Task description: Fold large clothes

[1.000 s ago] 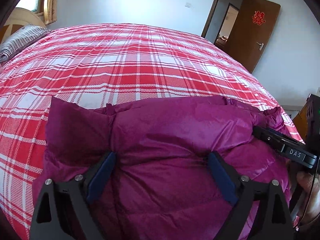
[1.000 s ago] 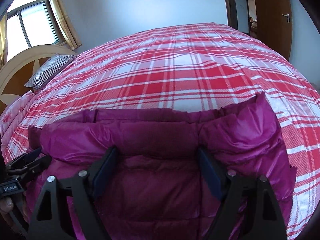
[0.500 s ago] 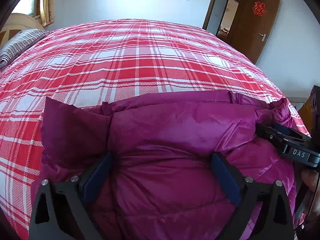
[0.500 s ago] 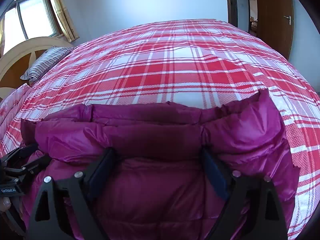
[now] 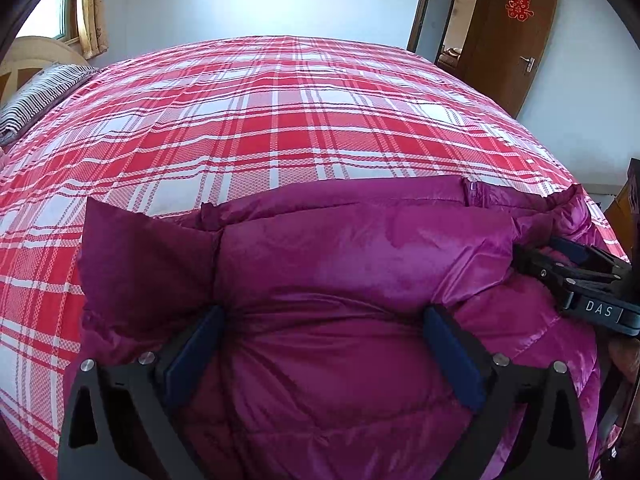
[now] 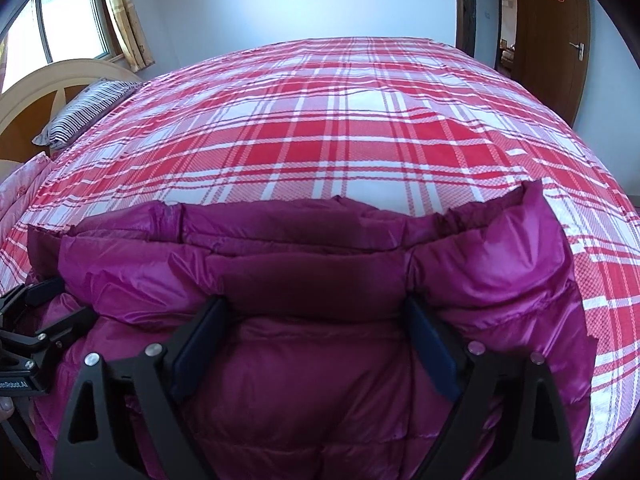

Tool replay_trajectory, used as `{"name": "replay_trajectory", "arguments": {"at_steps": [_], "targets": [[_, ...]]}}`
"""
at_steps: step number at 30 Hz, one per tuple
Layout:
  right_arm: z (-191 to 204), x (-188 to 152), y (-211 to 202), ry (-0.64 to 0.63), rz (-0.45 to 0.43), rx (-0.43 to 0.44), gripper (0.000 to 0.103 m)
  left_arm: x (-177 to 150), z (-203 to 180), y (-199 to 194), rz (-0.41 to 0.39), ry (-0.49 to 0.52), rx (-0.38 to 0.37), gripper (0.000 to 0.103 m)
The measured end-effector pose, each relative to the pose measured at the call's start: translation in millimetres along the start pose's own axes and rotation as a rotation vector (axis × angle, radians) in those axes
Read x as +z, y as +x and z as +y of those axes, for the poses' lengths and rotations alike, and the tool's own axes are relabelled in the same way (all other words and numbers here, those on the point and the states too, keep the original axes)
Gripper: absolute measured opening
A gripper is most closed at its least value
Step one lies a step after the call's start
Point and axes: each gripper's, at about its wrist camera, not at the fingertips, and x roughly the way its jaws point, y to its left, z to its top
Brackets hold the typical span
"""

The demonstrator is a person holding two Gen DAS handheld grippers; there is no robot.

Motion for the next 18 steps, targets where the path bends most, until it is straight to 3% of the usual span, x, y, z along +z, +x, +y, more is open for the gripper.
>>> {"name": "replay_trajectory", "arguments": {"at_steps": [18], "targets": [[7.6, -0.8, 5.5, -0.042, 0.028, -0.054, 0.095, -0.2, -1.1, 2.4, 0.005, 0.011, 0.015, 0.101]]}}
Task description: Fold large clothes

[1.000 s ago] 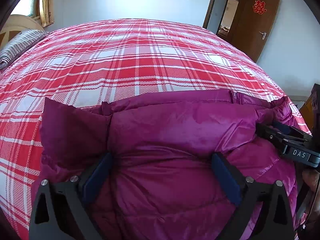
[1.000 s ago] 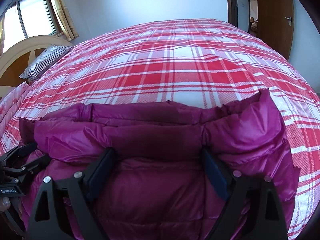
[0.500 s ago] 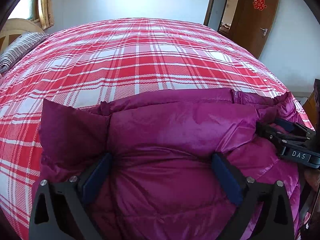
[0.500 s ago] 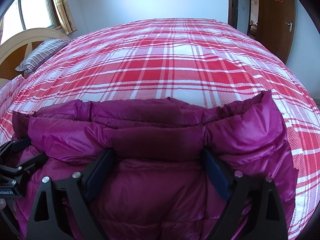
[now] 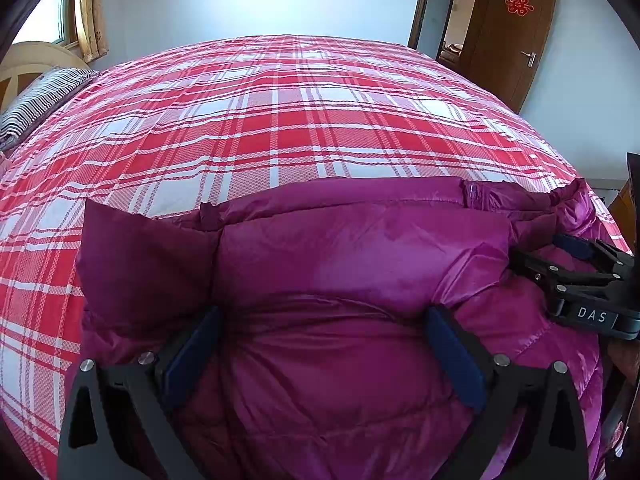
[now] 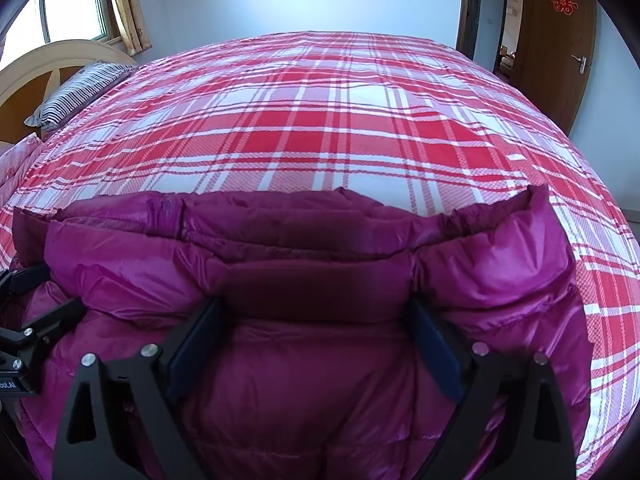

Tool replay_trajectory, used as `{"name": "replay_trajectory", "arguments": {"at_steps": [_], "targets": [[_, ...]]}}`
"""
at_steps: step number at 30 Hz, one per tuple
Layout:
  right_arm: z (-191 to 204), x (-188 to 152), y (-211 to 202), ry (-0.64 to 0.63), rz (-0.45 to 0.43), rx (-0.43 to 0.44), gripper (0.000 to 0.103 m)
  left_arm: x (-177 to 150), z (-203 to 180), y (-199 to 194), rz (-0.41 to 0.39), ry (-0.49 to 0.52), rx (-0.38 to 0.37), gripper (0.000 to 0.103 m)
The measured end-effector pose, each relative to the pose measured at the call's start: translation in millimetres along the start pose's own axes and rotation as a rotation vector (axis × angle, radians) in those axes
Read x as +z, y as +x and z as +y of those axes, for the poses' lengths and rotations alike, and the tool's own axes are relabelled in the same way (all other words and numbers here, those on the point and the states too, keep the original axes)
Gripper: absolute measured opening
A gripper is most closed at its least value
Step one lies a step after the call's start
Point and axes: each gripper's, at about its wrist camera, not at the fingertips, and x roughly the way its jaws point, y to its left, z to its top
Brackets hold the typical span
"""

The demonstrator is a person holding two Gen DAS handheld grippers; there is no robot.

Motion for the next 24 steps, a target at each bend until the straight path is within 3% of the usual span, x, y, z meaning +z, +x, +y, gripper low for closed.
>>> {"name": "replay_trajectory", "arguments": {"at_steps": [18, 24], "targets": [[5.2, -0.8, 2.0, -0.022, 0.006, -0.035, 0.097, 2.4, 0.9, -4.3, 0.011, -0.004, -0.021, 0.101], [6.0, -0.4, 2.5, -0.026, 0.005, -0.04, 0.097, -8.3, 27.7, -65.6, -0.058, -0.085, -0.134, 0.101]]}}
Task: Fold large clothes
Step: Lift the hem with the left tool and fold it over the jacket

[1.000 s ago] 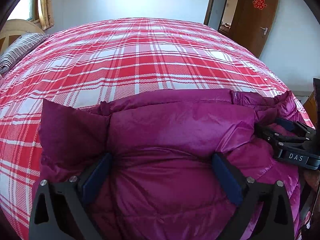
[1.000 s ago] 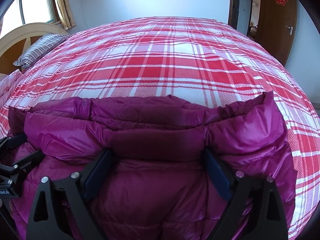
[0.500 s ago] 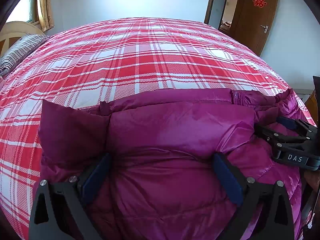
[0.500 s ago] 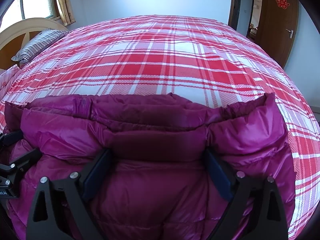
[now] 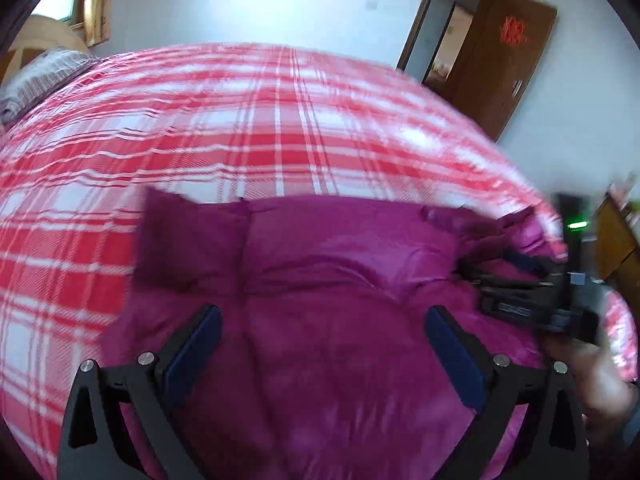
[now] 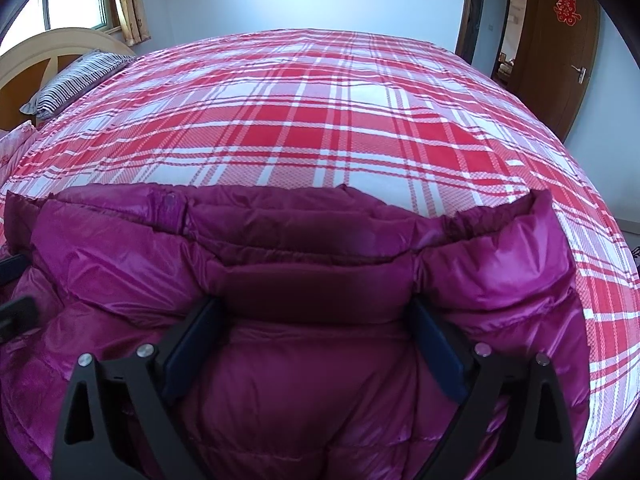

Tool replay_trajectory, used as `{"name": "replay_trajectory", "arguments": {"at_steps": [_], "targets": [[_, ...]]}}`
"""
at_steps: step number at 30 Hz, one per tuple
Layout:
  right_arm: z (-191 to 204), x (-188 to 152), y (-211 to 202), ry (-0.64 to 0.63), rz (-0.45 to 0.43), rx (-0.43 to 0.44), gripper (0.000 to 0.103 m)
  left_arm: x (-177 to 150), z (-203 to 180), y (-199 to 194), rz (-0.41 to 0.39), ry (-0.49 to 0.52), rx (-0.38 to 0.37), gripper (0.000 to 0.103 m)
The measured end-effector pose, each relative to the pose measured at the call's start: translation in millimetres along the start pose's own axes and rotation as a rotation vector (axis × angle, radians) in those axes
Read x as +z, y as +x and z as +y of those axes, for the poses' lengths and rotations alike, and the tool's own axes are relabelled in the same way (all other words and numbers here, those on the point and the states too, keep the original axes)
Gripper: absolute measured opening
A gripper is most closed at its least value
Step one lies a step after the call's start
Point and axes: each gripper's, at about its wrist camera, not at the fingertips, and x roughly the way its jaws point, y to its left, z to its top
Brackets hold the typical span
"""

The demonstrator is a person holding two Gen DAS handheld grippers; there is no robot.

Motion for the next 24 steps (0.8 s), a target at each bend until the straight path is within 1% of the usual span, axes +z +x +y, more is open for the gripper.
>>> {"name": "replay_trajectory", "arguments": {"at_steps": [2, 4, 5, 7, 9, 10, 11, 13, 15, 17, 18, 19, 20, 21, 22, 23, 24], "targets": [[-0.3, 0.1, 0.0, 0.001, 0.0, 0.001, 0.097, -13.7, 18.2, -30.1, -0.037, -0.023, 0.004, 0.101], [-0.4, 0.0, -0.1, 0.001, -0.001, 0.001, 0.097, -30.4, 37.5, -50.7, -0.057, -0.055, 0.006, 0.101], [-0.1, 0.1, -0.1, 0.001, 0.0, 0.0, 0.097, -40.5, 48.9, -59.0, -0.064, -0.079, 0.012, 0.101], [0.1, 0.0, 0.0, -0.002, 0.0, -0.003, 0.097, -59.5, 70.5, -66.2, -0.046, -0.141, 0.003, 0.101], [0.2, 0.0, 0.0, -0.002, 0.0, -0.003, 0.097, -76.6, 86.1, -66.1, -0.026, -0.205, -0.061, 0.101], [0.3, -0.1, -0.3, -0.002, -0.001, -0.004, 0.097, -85.7, 92.6, -64.2, -0.018, -0.246, -0.111, 0.101], [0.2, 0.2, -0.5, -0.002, -0.002, -0.003, 0.097, -89.3, 95.0, -62.6, -0.019, -0.268, -0.147, 0.101], [0.4, 0.2, -0.6, -0.003, -0.002, -0.004, 0.097, -97.2, 96.8, -57.4, -0.026, -0.326, -0.251, 0.101], [0.6, 0.1, -0.4, -0.005, -0.002, -0.007, 0.097, -97.5, 93.7, -55.0, -0.063, -0.336, -0.277, 0.101], [0.7, 0.1, -0.2, -0.007, -0.001, -0.011, 0.097, -95.5, 89.8, -52.2, -0.07, -0.328, -0.301, 0.101], [0.5, -0.2, -0.2, -0.007, -0.002, -0.01, 0.097, -94.3, 88.4, -50.4, -0.071, -0.324, -0.298, 0.1], [0.2, -0.4, -0.5, -0.005, -0.003, -0.007, 0.097, -93.3, 87.2, -48.6, -0.072, -0.319, -0.292, 0.091], [-0.2, -0.6, -0.8, -0.003, -0.005, -0.004, 0.097, -94.2, 86.6, -47.8, -0.067, -0.321, -0.306, 0.065], [0.1, -0.4, -1.0, -0.002, -0.006, -0.002, 0.097, -94.7, 87.4, -42.4, -0.04, -0.333, -0.327, 0.054], [-0.4, -0.7, -1.4, 0.0, -0.009, 0.002, 0.097, -96.3, 88.8, -38.4, -0.027, -0.349, -0.314, 0.041], [-0.6, -0.6, -1.7, 0.002, -0.011, 0.005, 0.097, -97.5, 89.7, -38.4, -0.039, -0.348, -0.327, 0.036], [-0.9, -0.6, -1.8, 0.003, -0.012, 0.007, 0.097, -98.1, 89.4, -38.6, -0.047, -0.345, -0.338, 0.033]]}}
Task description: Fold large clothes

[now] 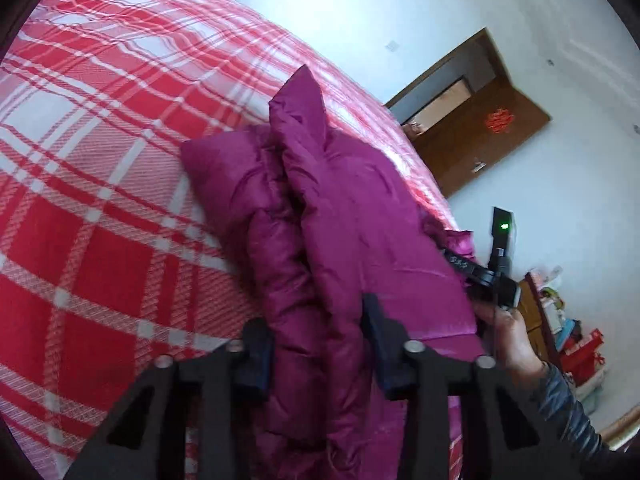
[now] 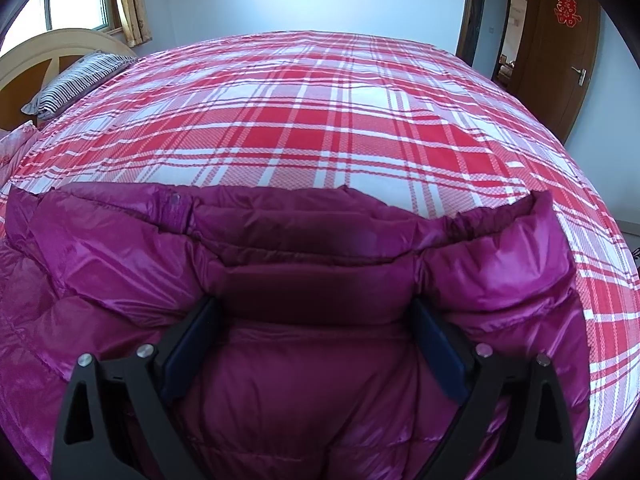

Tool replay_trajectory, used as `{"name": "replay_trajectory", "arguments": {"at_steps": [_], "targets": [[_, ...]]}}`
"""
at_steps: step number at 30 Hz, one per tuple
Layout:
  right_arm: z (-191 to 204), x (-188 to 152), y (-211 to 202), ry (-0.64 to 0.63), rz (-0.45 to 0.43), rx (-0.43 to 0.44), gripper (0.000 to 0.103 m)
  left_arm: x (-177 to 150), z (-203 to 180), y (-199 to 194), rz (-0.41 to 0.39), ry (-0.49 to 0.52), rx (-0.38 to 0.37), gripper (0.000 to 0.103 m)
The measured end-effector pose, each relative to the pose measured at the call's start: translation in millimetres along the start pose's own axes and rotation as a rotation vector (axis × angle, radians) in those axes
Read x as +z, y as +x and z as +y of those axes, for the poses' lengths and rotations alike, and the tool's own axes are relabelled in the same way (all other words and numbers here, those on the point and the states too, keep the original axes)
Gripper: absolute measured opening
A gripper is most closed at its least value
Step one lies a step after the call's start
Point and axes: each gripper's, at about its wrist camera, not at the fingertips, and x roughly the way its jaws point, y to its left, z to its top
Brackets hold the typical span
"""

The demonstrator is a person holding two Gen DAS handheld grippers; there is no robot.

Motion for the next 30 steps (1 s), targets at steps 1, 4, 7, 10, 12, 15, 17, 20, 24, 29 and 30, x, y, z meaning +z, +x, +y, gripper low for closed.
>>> {"name": "replay_trajectory", "arguments": {"at_steps": [1, 4, 7, 10, 12, 15, 17, 20, 24, 29, 30], "targets": [[-0.1, 0.0, 0.0, 0.0, -0.001, 0.001, 0.097, -1.5, -0.7, -0.3, -0.004, 0.002, -0.005, 0.031], [-0.2, -0.1, -0.3, 0.0, -0.001, 0.001, 0.098, -0.8, -0.6, -0.7, -0.013, -0.009, -0.013, 0.027], [-1.3, 0.8, -5.3, 0.002, 0.006, 0.016, 0.097, 1.4, 3.1, -4.5, -0.007, -0.003, -0.015, 0.027], [-3.1, -3.6, -31.8, 0.014, 0.004, 0.053, 0.089, 1.6, 8.2, -5.7, -0.011, 0.0, -0.024, 0.027], [-2.2, -13.9, -64.0, 0.029, -0.031, 0.123, 0.089, -0.4, 11.5, -4.7, -0.022, -0.01, -0.026, 0.03], [9.0, -34.0, -97.6, -0.007, -0.057, 0.197, 0.09, -5.3, 12.4, -4.8, -0.052, 0.002, -0.024, 0.031], [22.4, -46.9, -101.1, -0.055, -0.029, 0.236, 0.091, -7.6, 8.7, -3.1, -0.062, 0.02, -0.008, 0.033], [39.9, -66.6, -83.4, -0.124, 0.03, 0.238, 0.092, -9.0, 2.8, -1.3, -0.068, 0.027, -0.023, 0.034], [50.8, -75.4, -61.0, -0.163, 0.033, 0.176, 0.103, -8.6, 3.6, -15.2, -0.116, -0.03, -0.135, 0.028], [56.1, -74.0, -57.1, -0.177, 0.039, 0.159, 0.103, 2.8, -44.5, -35.5, -0.155, 0.045, -0.228, 0.027], [55.5, -75.1, -57.2, -0.173, 0.026, 0.168, 0.103, 6.8, -60.1, -39.8, -0.164, 0.071, -0.246, 0.027]]}}
